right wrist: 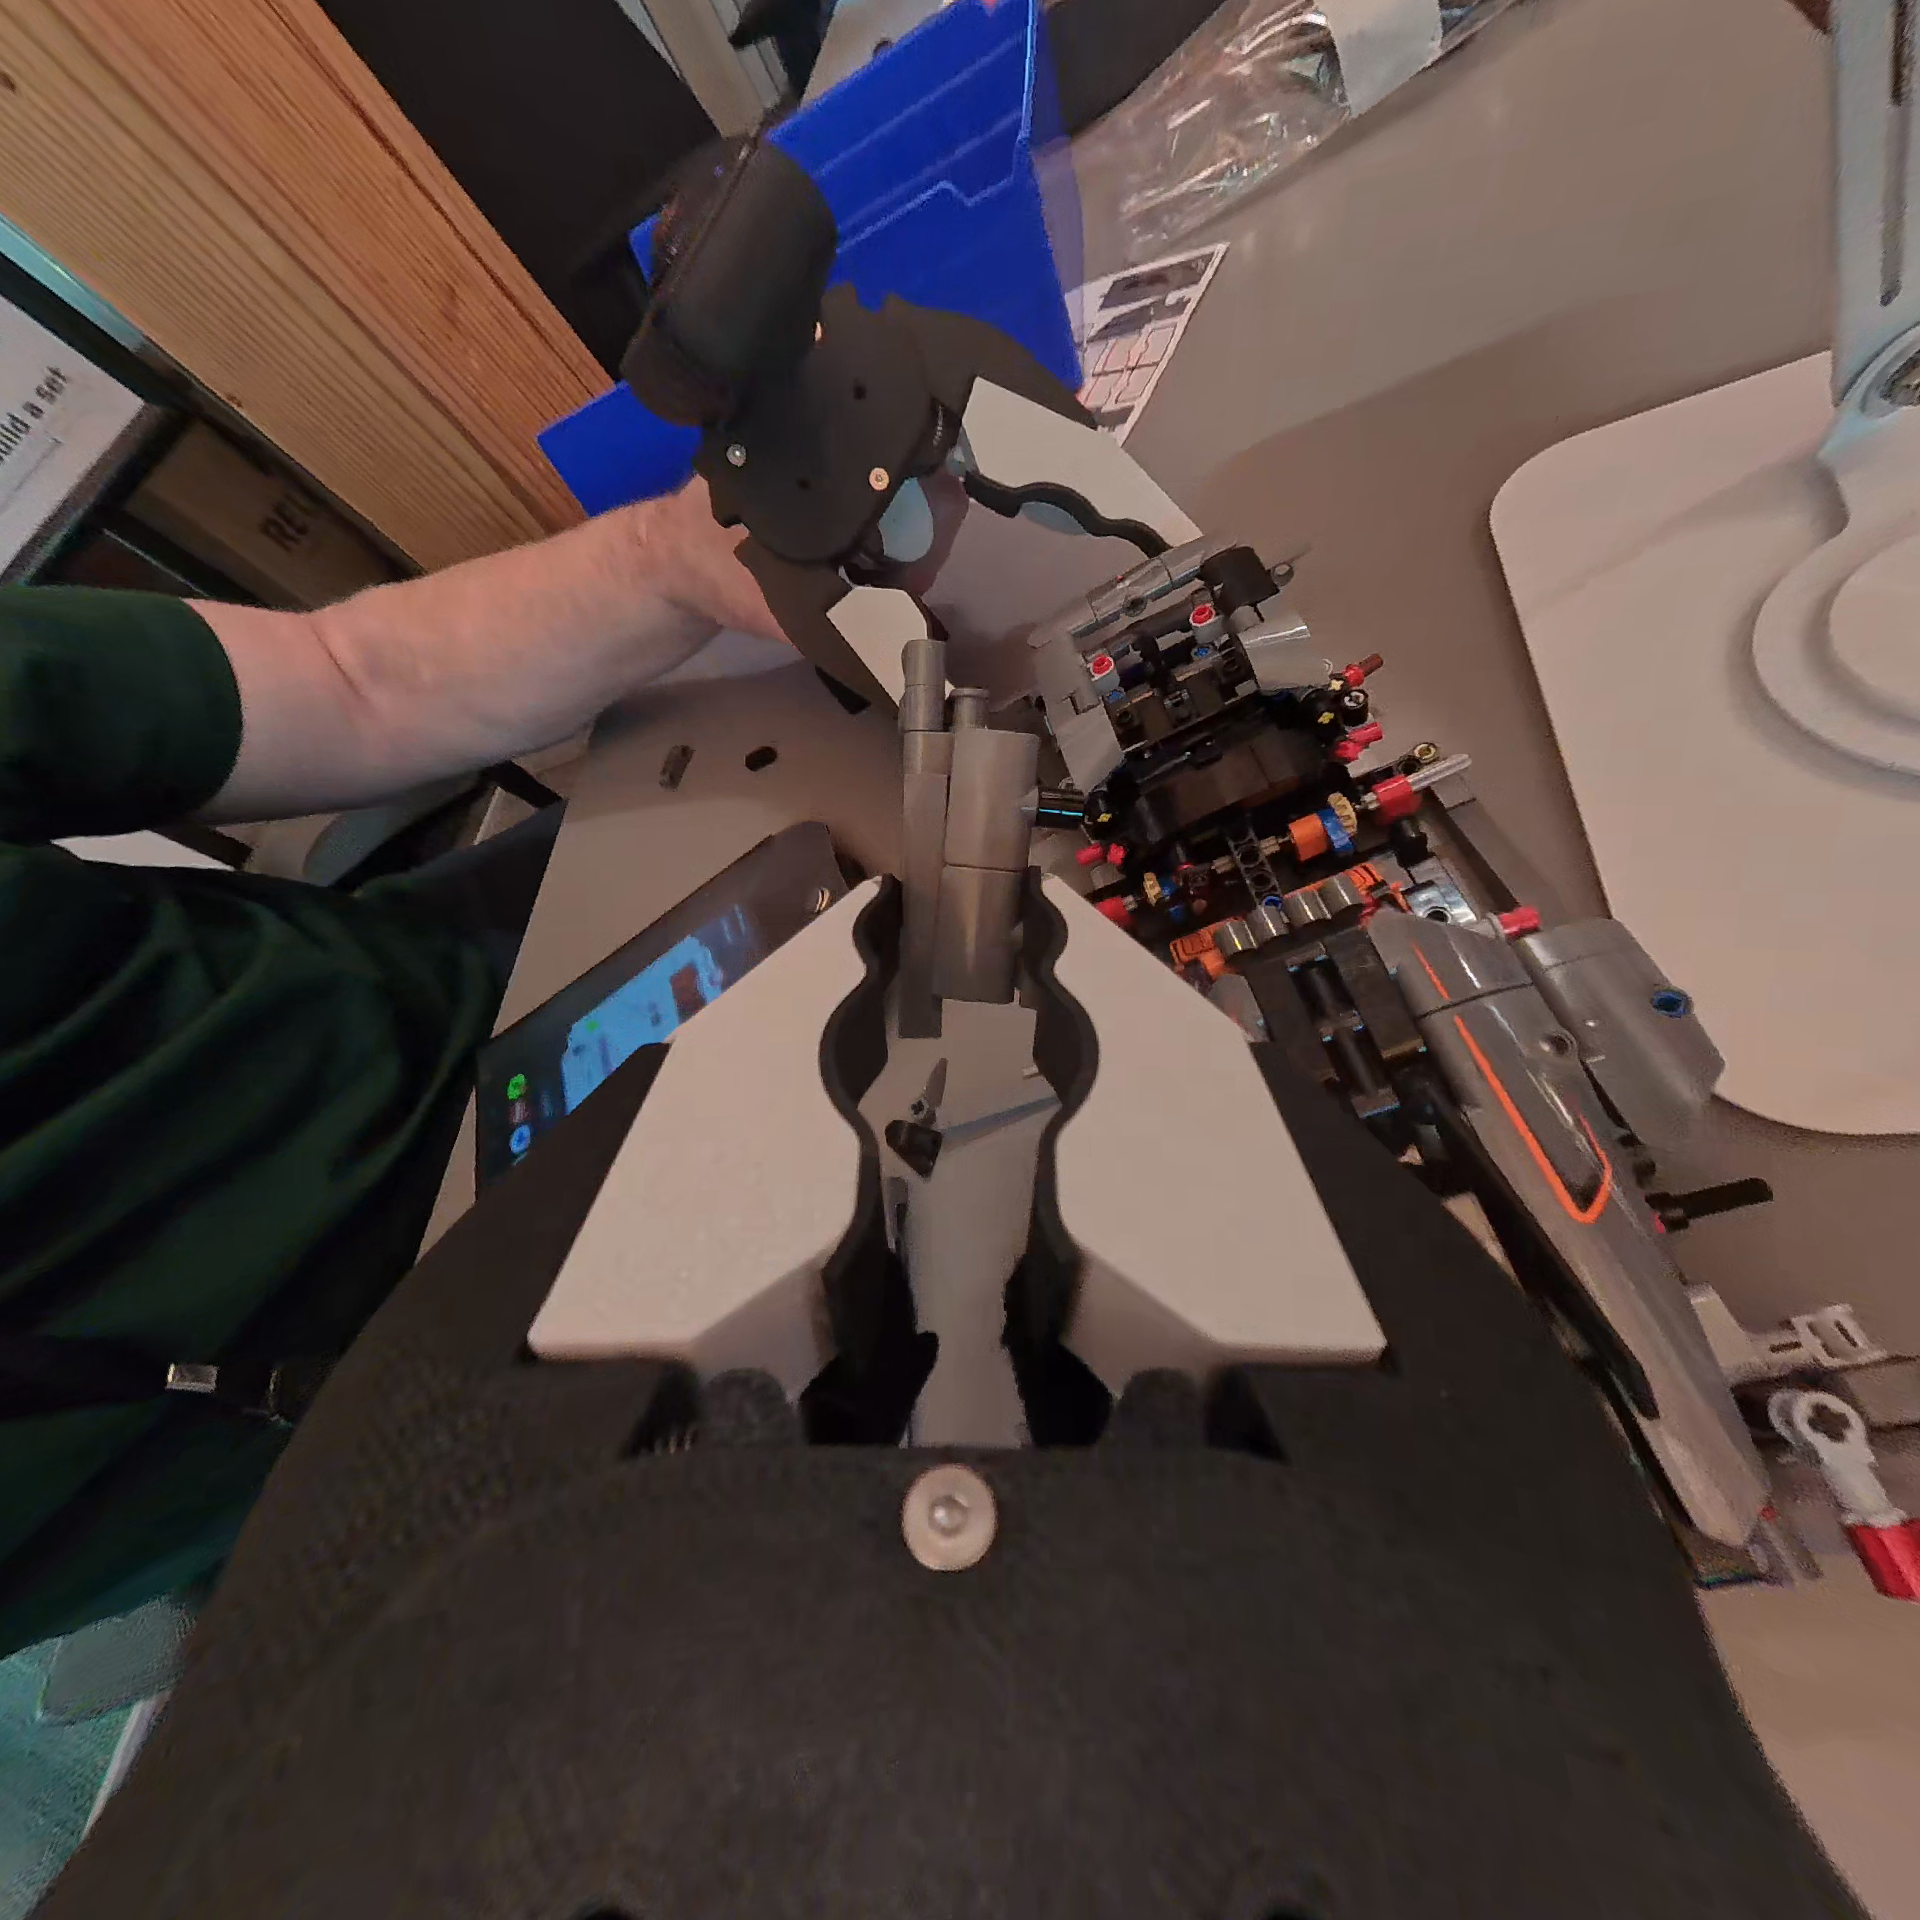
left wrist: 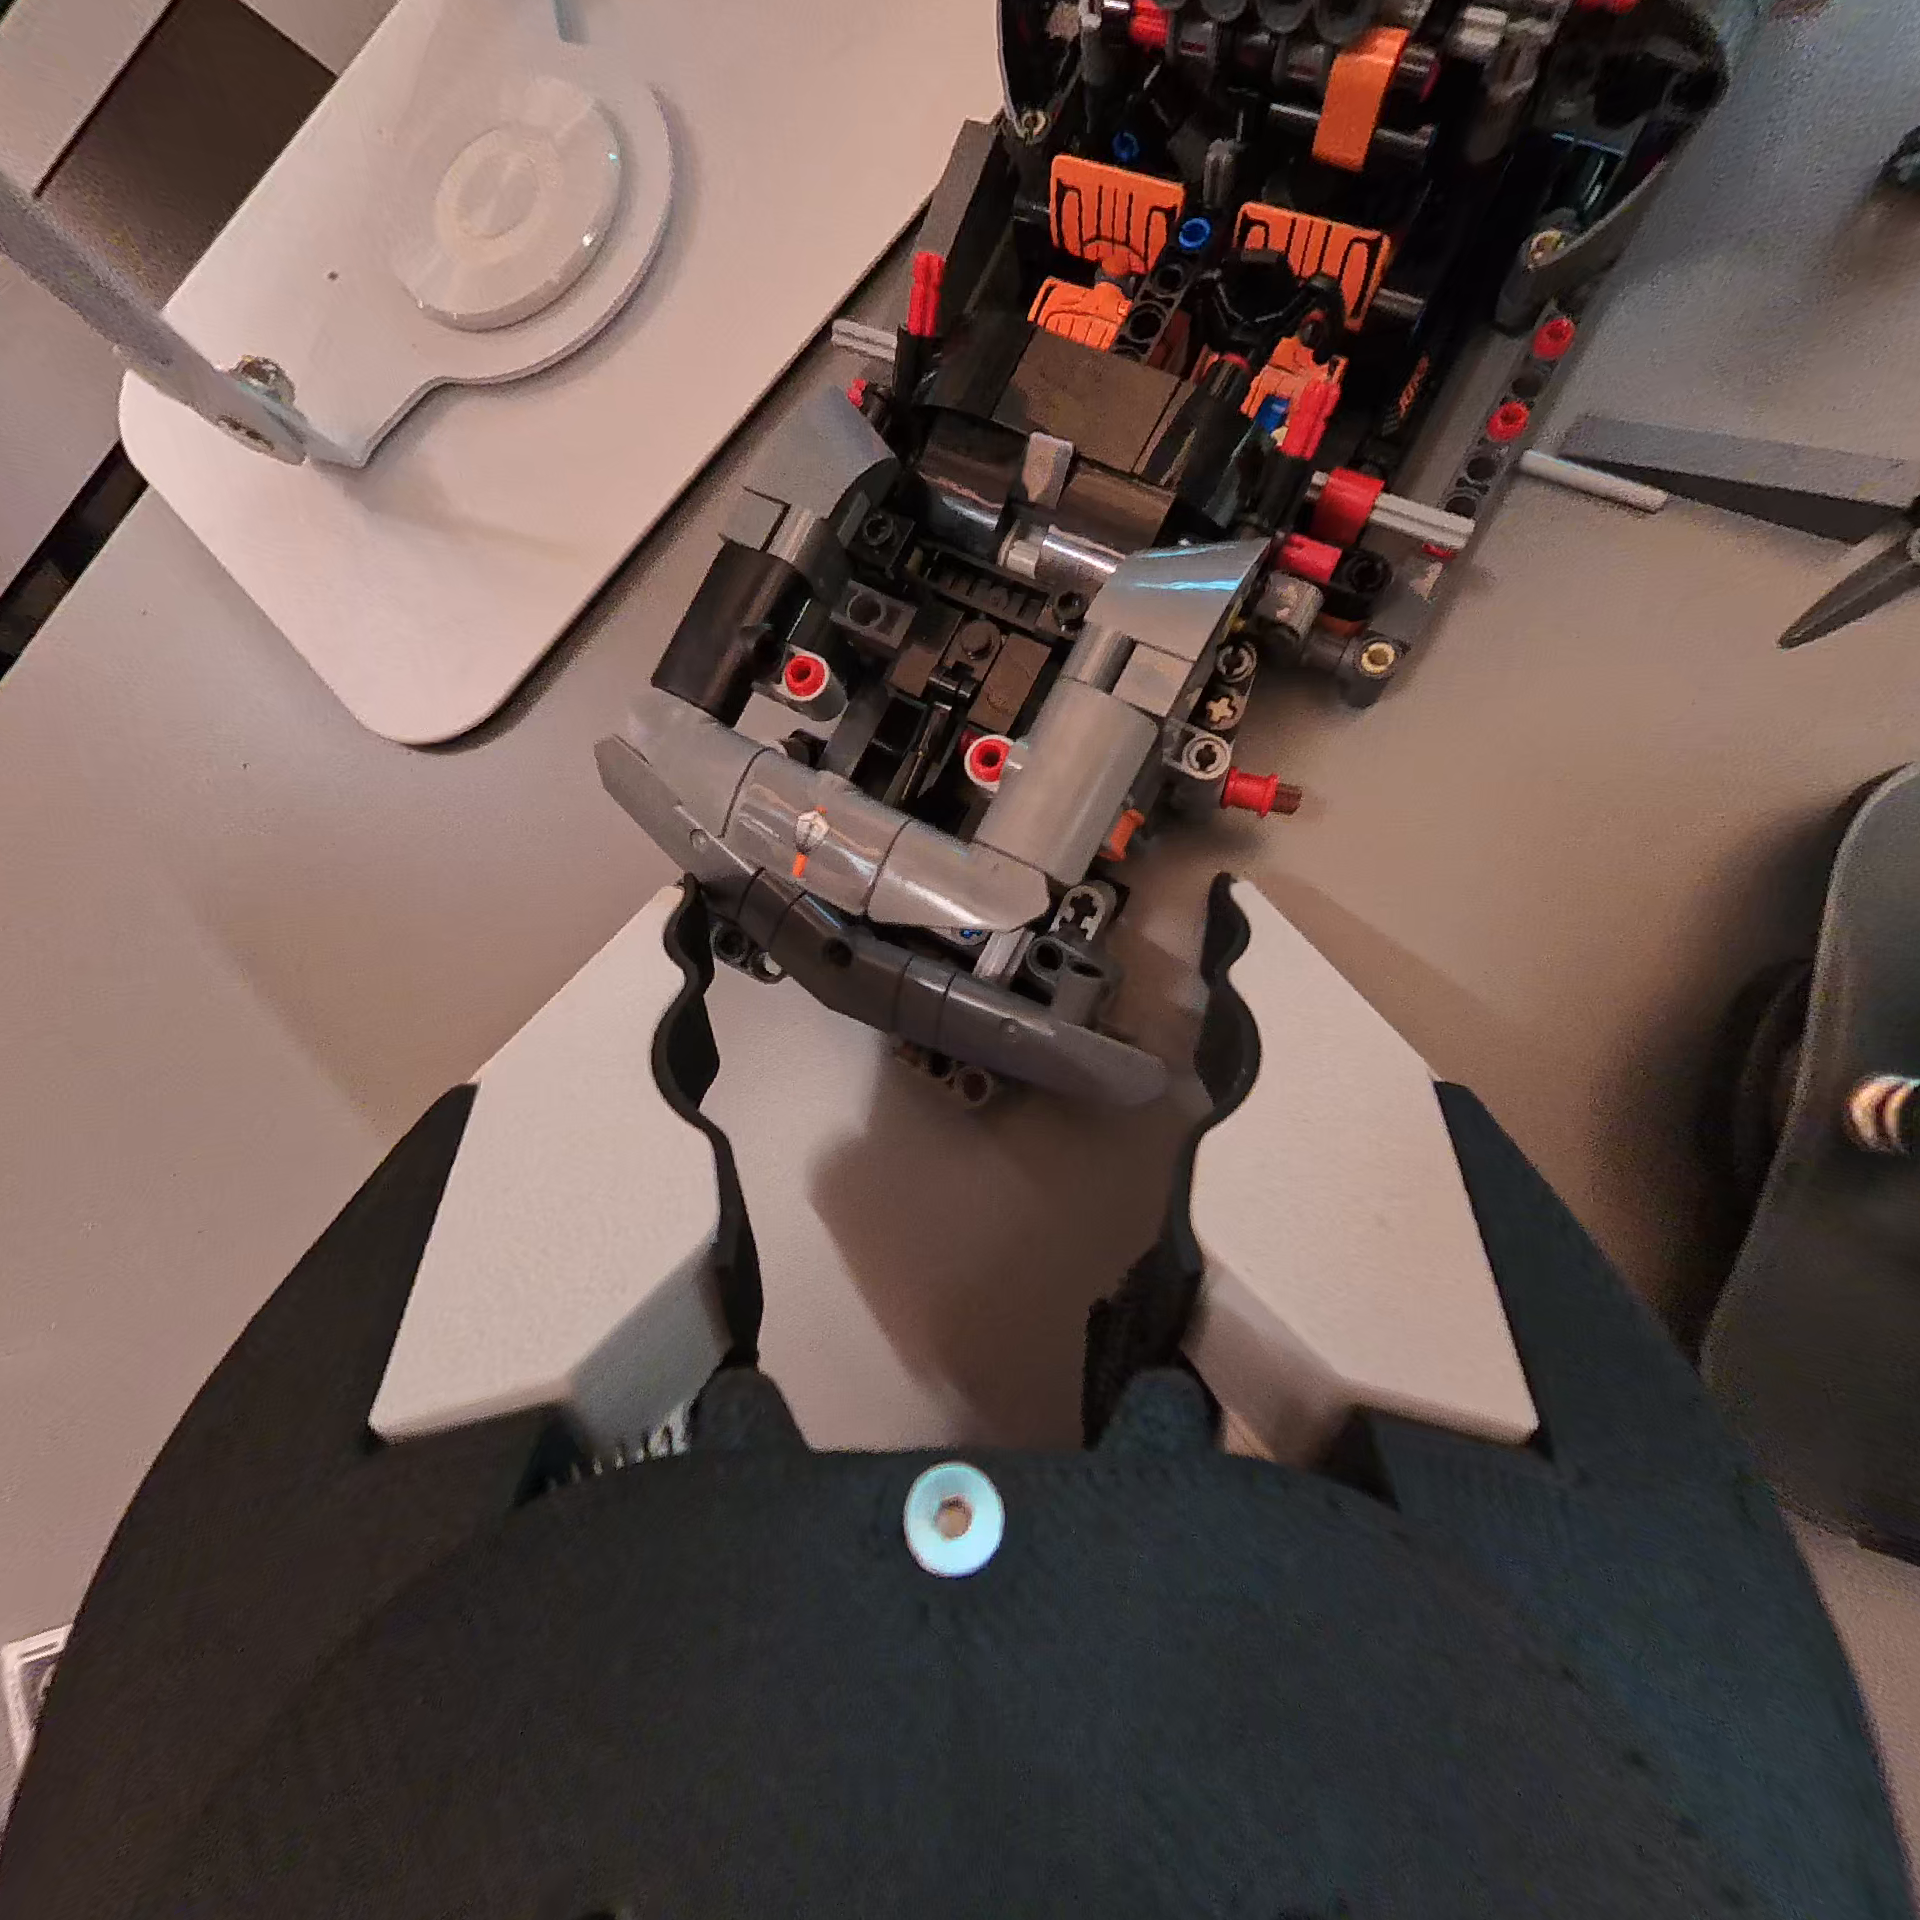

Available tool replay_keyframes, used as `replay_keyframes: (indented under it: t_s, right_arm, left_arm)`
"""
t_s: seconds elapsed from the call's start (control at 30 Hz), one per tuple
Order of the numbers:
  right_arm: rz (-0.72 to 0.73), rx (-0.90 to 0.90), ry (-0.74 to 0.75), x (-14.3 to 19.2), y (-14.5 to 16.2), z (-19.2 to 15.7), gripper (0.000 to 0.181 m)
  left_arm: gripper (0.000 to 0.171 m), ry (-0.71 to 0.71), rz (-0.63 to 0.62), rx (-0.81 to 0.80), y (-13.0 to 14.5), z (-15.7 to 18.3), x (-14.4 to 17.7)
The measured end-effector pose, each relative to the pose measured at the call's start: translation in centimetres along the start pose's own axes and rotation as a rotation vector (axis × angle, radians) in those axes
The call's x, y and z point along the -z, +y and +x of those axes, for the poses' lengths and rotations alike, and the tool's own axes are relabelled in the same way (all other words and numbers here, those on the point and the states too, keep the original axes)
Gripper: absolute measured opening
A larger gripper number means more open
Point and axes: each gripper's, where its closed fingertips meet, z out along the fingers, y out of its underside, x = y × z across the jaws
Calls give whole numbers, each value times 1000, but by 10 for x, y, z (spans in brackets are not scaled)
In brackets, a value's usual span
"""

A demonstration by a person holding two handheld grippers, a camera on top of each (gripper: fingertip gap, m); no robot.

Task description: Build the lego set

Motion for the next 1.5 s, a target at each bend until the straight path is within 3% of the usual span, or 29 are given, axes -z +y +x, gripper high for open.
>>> replay_keyframes:
  t_s: [0.13,0.3,0.37,0.5,0.63,0.77,0.9,1.2,1.5]
  right_arm:
    - [-38,-15,-22,-4,6,-3,22]
    - [-100,-26,-51,-3,16,-6,21]
    - [-159,7,5,-3,24,0,21]
    - [-301,95,65,-7,46,5,21]
    - [-424,157,96,-13,66,7,21]
    - [-519,216,157,-16,80,13,21]
    - [-582,283,229,-16,85,19,20]
    - [-619,344,282,-21,87,21,21]
    - [-637,384,328,-19,83,22,20]
  left_arm:
    - [89,5,-3,-20,-5,14,0]
    - [97,63,-24,-52,-5,29,5]
    - [101,52,-6,-63,-8,24,11]
    - [110,24,76,-68,-30,7,26]
    - [122,69,137,-118,-58,11,29]
    - [132,124,75,-217,-67,30,10]
    - [132,152,-3,-297,-71,39,-6]
    - [135,183,-92,-336,-70,52,-27]
    - [129,203,-82,-306,-69,58,-32]
